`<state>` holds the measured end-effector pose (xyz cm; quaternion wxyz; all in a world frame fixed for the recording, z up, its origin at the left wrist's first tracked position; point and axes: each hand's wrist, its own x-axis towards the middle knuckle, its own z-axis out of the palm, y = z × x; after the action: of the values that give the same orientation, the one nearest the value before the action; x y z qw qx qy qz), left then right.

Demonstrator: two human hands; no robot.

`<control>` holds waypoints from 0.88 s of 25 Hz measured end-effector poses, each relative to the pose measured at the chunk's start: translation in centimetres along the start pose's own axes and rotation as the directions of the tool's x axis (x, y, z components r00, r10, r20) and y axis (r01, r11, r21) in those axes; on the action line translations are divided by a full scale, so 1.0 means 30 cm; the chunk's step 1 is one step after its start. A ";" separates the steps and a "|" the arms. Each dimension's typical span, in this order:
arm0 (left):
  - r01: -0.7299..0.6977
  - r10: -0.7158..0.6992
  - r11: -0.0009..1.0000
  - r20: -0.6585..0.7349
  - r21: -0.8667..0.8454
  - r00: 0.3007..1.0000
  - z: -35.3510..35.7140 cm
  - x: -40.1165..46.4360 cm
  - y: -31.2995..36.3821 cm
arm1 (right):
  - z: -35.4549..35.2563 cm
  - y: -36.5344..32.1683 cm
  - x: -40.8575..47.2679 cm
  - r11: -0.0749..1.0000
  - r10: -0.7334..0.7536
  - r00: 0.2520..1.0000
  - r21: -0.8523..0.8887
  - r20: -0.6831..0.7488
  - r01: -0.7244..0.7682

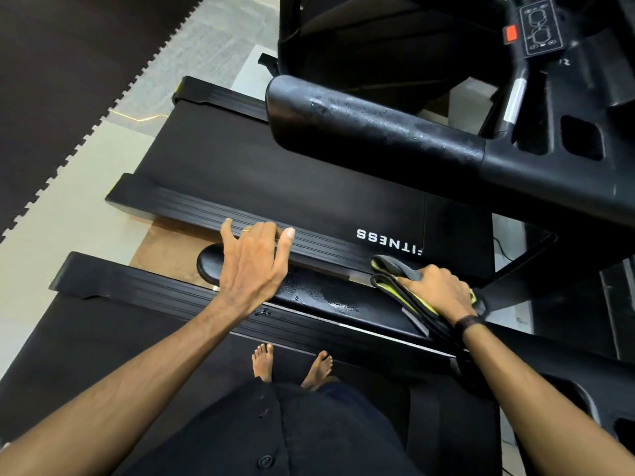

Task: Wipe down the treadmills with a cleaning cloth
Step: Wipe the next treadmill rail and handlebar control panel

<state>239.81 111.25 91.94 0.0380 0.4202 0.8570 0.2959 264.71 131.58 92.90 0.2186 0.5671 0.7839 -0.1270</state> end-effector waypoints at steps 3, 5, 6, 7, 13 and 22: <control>0.022 -0.023 1.000 -0.033 -0.020 0.999 -0.003 -0.003 0.005 | 0.024 -0.196 0.075 0.999 -0.041 0.976 -0.015 0.213 0.045; 0.033 -0.034 0.999 -0.047 -0.027 0.998 -0.003 -0.004 0.004 | 0.047 -0.344 0.071 0.988 -0.153 0.971 0.027 0.185 0.150; 0.041 -0.042 0.999 -0.047 -0.028 0.998 -0.005 -0.001 0.003 | 0.055 -0.404 0.053 0.977 -0.211 0.969 0.048 0.126 0.207; 0.049 -0.050 0.998 -0.041 -0.035 0.998 -0.007 0.000 0.004 | 0.061 -0.444 0.024 0.965 -0.259 0.964 0.060 0.054 0.256; 0.060 -0.068 0.992 -0.064 -0.114 0.996 -0.015 -0.001 -0.007 | 0.059 -0.269 -0.174 0.884 -0.435 0.827 0.003 -0.356 0.467; 0.146 -0.146 0.989 -0.016 0.022 0.989 -0.052 0.032 -0.075 | 0.032 -0.024 0.148 0.991 -0.131 0.962 0.066 0.241 0.118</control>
<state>237.13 110.16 92.20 0.0486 0.3548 0.8889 0.2857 263.07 134.62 89.86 0.2909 0.5021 0.7814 -0.2295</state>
